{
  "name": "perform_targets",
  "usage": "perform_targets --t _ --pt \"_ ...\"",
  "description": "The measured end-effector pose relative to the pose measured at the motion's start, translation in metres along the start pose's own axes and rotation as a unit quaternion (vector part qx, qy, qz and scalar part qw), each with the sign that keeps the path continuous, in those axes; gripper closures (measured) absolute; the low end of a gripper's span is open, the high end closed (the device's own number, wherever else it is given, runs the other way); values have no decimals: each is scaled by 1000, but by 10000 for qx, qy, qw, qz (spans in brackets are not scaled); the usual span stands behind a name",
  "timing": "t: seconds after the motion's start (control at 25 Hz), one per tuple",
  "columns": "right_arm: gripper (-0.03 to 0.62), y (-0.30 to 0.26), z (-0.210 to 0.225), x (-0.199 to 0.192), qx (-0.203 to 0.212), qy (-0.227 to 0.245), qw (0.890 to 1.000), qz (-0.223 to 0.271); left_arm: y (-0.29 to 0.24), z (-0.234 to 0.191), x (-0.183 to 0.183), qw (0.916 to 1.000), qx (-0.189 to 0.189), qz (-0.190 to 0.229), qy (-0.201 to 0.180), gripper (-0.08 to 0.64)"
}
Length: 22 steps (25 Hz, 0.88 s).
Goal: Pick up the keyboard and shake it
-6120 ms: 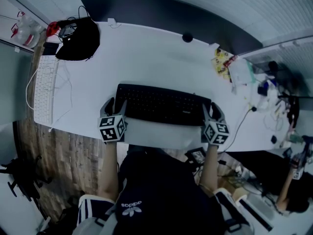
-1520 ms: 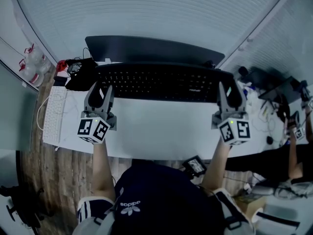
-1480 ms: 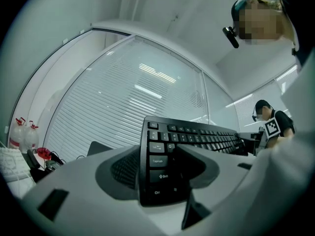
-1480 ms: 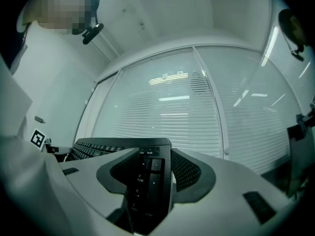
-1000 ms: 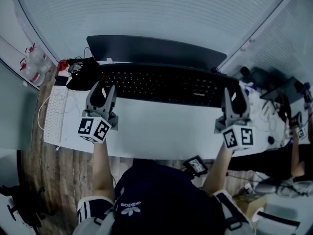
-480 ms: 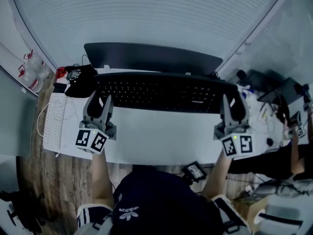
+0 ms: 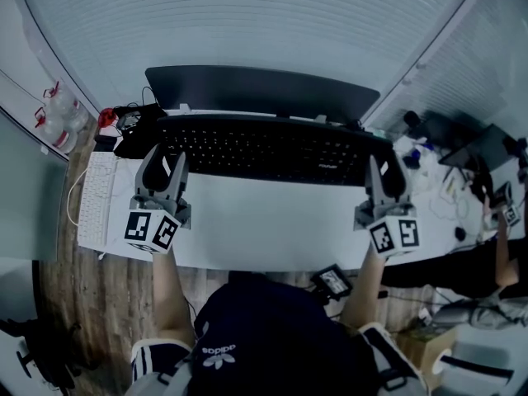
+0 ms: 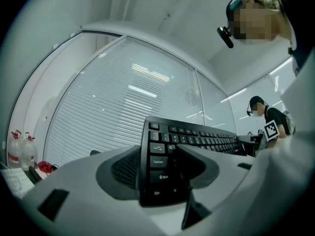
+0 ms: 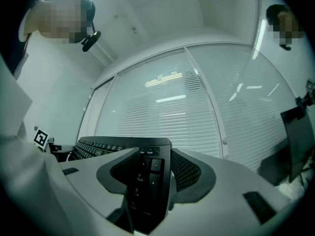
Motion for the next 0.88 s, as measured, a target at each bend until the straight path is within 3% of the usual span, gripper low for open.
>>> perform_targets --t 0.24,0.48,0.88 --pt "407 8 -1 -19 -120 -363 9992 118 -13 1 30 9974 -227 30 -687 336" --pt "407 24 -2 -29 -263 -571 9978 231 -15 14 54 9930 -378 75 -1113 336" --pt "407 37 -5 -36 -390 -850 9952 302 -14 17 57 9915 -451 98 -1213 336"
Point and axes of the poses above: the fingertips, and each gripper's own axes: y backward along the fingers, z to its right, x out of its top, the point moved 8 cm from there along y, backward along the fingers, and after that the axes turned 6 degrees about z, right-handed, at the moved point
